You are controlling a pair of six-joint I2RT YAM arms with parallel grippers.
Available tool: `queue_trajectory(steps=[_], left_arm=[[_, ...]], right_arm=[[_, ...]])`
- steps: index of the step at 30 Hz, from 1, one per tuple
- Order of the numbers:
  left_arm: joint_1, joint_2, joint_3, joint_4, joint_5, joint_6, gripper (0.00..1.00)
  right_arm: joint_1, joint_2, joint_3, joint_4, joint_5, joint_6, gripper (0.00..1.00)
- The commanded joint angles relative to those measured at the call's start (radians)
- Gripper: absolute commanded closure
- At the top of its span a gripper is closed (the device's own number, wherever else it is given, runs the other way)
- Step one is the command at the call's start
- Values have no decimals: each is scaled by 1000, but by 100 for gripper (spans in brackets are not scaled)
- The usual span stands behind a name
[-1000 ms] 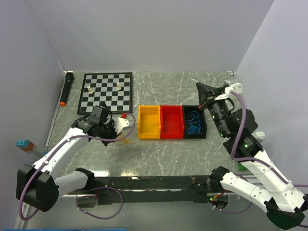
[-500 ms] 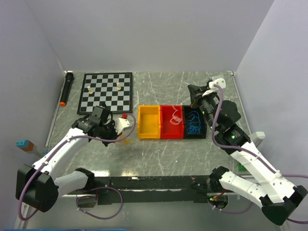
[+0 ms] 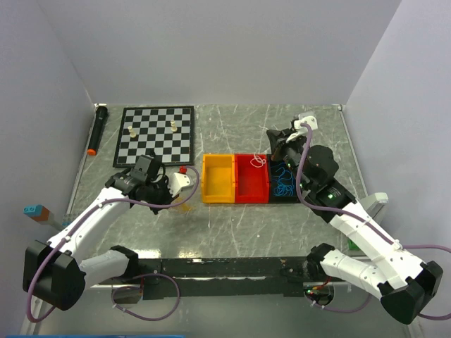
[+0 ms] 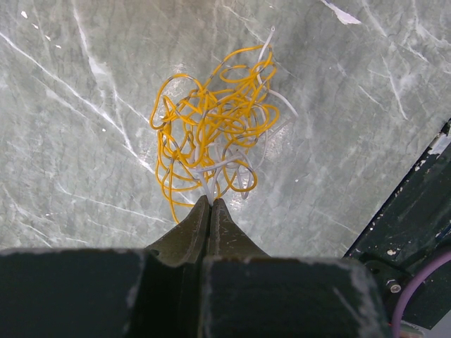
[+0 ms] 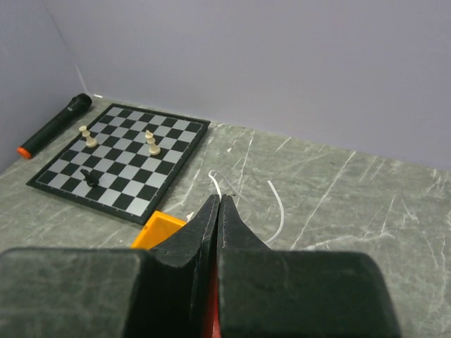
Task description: Untangle the cables
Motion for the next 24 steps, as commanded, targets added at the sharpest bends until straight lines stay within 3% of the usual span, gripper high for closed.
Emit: queue_trajectory(steps=[1,12,24], left_arm=[[-7,-18,44,6,29,-26,99],[-24,-32,96,-32,52,-43,99],[-59,-51,148,-66,58,-75,99]], right_arm=[[-10,23,-17,61,-9,16,100],[-12,117,-124,65,27,77,100],[-8,401,-121,-13,-24,302,100]])
